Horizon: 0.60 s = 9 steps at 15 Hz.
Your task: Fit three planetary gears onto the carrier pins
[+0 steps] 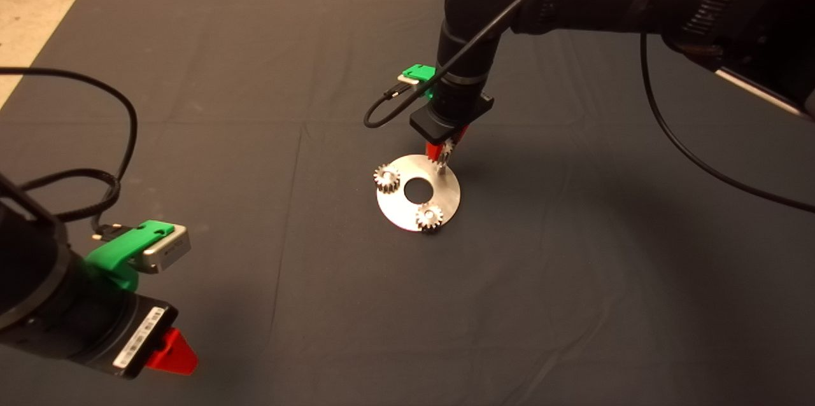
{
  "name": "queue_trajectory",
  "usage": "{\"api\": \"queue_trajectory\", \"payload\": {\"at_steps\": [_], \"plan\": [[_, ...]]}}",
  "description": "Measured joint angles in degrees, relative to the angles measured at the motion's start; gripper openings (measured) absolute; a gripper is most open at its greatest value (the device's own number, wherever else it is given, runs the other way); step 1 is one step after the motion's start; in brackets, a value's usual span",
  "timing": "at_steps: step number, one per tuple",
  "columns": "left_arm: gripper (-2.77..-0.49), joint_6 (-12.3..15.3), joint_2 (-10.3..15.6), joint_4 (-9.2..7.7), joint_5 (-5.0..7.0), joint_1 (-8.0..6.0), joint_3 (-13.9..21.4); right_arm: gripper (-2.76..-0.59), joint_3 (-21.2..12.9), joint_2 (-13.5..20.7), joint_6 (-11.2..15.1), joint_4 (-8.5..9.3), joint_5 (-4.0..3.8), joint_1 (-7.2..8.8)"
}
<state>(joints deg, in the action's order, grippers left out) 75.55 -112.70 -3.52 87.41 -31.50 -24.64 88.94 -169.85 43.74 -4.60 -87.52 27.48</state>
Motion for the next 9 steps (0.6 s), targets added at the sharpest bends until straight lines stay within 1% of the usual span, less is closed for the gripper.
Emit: {"api": "queue_trajectory", "payload": {"at_steps": [2, 9], "plan": [[-1.09, 0.0, 0.0, 0.0, 0.0, 0.0, 0.0, -2.37, -0.05, -0.02, -0.02, 0.0, 0.0, -0.55], [-1.09, 0.0, 0.05, 0.0, 0.01, 0.0, 0.0, -2.37, -0.05, 0.0, -0.22, -0.2, 0.01, -0.66]]}}
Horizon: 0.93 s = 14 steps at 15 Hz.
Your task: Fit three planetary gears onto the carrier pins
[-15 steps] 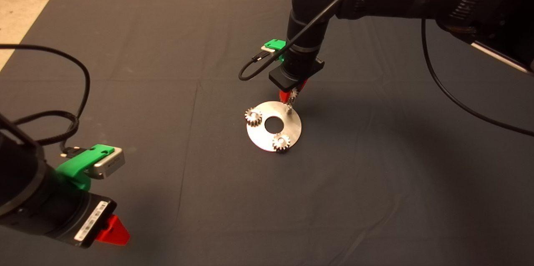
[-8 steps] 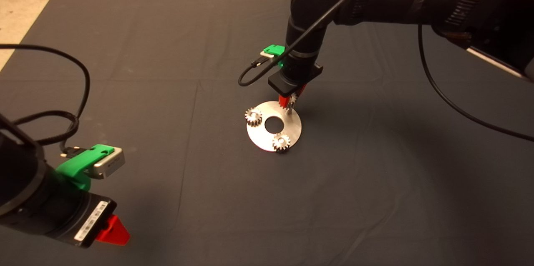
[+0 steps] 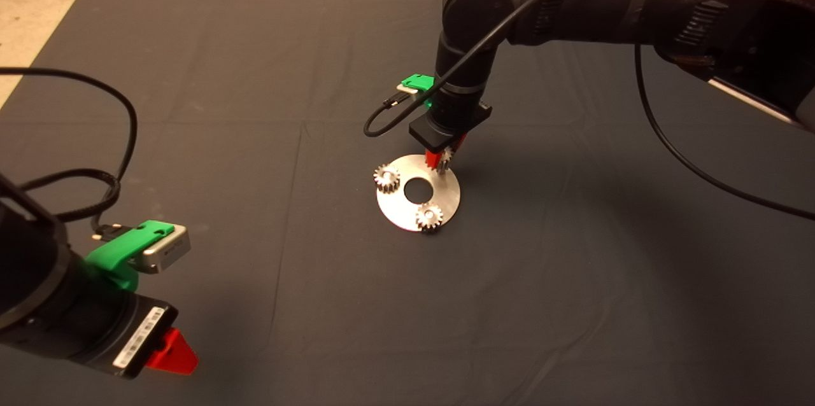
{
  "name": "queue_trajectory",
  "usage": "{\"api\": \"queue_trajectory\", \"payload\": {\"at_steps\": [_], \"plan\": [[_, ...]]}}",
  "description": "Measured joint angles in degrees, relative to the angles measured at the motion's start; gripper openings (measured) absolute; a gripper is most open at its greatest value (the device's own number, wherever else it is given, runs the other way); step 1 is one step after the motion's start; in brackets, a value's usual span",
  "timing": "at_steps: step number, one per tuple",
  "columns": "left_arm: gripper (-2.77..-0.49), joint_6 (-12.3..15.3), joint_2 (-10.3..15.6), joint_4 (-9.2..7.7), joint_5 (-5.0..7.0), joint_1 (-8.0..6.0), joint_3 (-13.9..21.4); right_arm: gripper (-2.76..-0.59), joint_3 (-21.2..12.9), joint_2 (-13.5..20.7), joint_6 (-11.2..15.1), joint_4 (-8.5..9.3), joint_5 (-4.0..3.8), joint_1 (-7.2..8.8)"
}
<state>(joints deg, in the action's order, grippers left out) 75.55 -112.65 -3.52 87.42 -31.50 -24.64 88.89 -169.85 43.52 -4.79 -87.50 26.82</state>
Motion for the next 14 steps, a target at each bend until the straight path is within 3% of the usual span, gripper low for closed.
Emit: {"api": "queue_trajectory", "payload": {"at_steps": [4, 10, 14], "plan": [[-1.09, 0.0, 0.15, 0.0, 0.01, 0.0, 0.0, -2.38, 0.0, 0.0, -0.02, -0.16, -0.01, -0.09], [-1.09, 0.0, 0.15, 0.0, 0.0, 0.0, 0.0, -2.37, 0.0, 0.01, -0.28, -0.79, 0.0, -1.63], [-1.09, 0.0, 0.17, 0.0, -0.01, 0.0, 0.0, -2.38, 0.0, 0.12, -1.02, -2.02, 0.01, -1.91]]}}
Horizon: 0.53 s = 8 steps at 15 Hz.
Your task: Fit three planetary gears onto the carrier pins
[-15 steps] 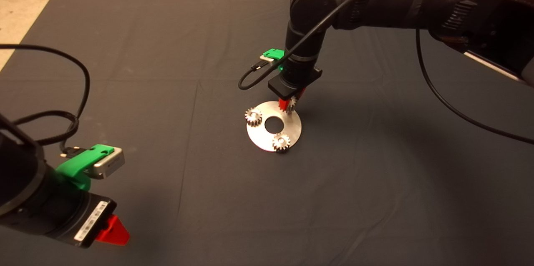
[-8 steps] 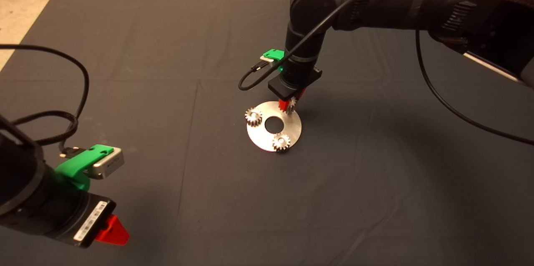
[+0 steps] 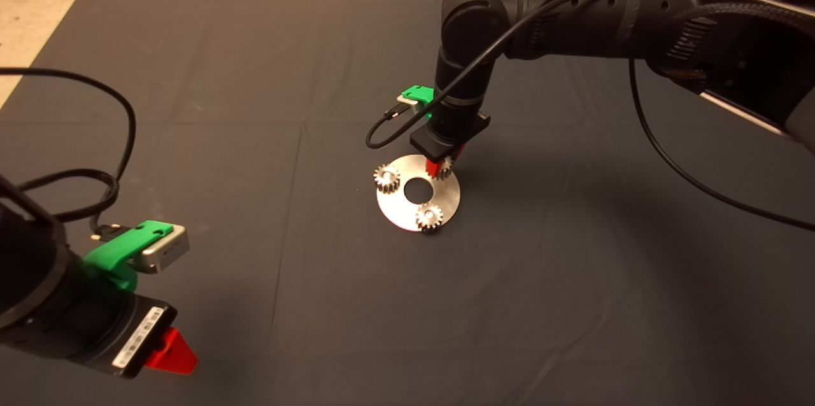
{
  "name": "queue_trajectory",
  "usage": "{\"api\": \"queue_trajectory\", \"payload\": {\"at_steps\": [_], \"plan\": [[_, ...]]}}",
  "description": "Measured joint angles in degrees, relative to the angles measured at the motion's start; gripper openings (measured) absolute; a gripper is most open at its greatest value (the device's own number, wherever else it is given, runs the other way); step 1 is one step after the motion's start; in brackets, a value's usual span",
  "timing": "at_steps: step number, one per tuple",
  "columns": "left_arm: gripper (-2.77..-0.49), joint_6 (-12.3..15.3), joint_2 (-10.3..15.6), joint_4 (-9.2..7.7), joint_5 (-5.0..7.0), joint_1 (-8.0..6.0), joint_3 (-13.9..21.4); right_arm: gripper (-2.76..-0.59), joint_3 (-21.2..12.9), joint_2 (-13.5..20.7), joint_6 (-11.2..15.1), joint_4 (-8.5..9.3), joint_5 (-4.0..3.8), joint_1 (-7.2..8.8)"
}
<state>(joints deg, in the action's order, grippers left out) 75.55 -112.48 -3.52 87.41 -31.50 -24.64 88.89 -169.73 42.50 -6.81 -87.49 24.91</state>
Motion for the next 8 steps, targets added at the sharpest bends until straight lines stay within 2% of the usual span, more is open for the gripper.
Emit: {"api": "queue_trajectory", "payload": {"at_steps": [8], "plan": [[-1.09, 0.0, 0.33, 0.0, 0.0, 0.0, 0.0, -2.38, 0.0, 0.05, -0.28, -2.89, -0.01, 0.0]]}}
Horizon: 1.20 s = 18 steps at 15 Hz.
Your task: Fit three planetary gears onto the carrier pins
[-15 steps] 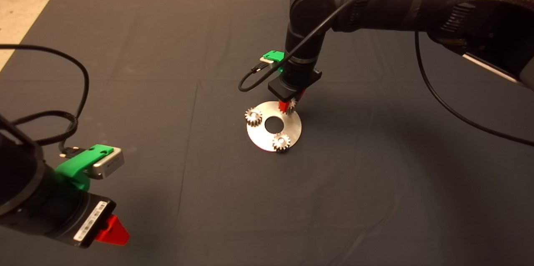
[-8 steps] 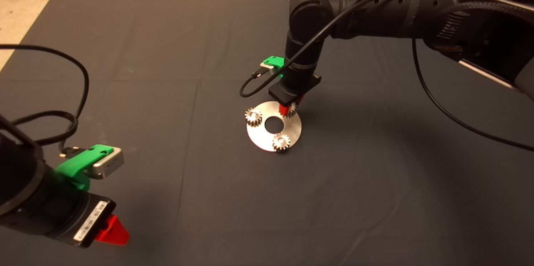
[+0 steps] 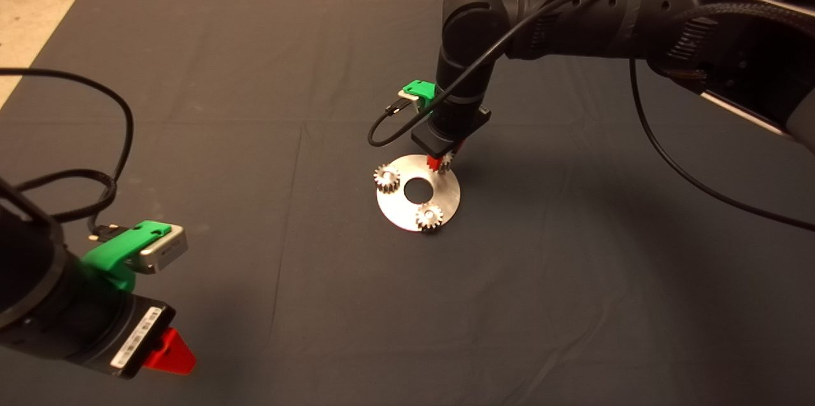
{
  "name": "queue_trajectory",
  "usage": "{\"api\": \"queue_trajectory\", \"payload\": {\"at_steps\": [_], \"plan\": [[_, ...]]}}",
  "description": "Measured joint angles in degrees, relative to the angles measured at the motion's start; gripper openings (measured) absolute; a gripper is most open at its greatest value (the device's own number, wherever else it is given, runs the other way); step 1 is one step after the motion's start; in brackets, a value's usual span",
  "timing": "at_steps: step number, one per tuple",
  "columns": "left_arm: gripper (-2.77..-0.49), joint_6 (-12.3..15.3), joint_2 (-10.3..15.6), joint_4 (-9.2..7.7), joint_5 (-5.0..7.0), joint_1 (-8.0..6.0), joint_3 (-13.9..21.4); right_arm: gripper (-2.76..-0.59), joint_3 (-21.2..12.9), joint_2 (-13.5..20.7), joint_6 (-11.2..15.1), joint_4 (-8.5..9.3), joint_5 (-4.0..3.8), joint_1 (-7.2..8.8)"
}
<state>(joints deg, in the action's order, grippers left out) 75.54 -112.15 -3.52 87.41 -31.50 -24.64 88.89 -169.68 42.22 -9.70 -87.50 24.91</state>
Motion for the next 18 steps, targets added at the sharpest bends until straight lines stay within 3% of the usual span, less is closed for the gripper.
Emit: {"api": "queue_trajectory", "payload": {"at_steps": [5, 18], "plan": [[-1.09, -0.18, 0.17, 0.0, 0.0, -0.09, 0.0, -2.38, 0.02, -0.02, -0.16, -1.21, 0.0, 0.0], [-1.09, -0.22, 0.27, 0.0, 0.0, -0.82, 0.0, -2.38, 0.2, 0.0, -0.16, -1.67, -0.12, -1.12]]}}
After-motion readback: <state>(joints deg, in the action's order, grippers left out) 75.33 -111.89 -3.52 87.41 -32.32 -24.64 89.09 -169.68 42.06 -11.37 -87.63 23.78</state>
